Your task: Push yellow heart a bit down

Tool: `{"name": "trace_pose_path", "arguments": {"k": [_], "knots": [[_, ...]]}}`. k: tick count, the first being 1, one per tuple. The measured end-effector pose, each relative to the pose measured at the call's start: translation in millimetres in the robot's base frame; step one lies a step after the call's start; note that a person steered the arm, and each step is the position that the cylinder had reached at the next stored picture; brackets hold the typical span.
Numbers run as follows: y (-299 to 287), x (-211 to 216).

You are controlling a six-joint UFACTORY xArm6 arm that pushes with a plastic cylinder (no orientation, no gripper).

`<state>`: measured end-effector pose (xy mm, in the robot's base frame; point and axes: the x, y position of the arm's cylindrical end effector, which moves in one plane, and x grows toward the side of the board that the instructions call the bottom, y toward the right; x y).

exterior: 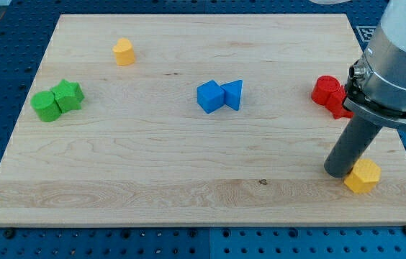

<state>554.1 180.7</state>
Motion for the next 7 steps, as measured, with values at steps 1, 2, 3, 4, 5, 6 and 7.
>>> {"name": "trace_pose_path", "arguments": {"k": [1,2,3,4,5,6,7], "knots": [[-9.8,0.0],[-35.9,-1.9],[-60.7,-1.9],[-84.1,-2.1],[-105.2,-6.0],[-125.5,-11.5],[-142.3,-18.4]]}}
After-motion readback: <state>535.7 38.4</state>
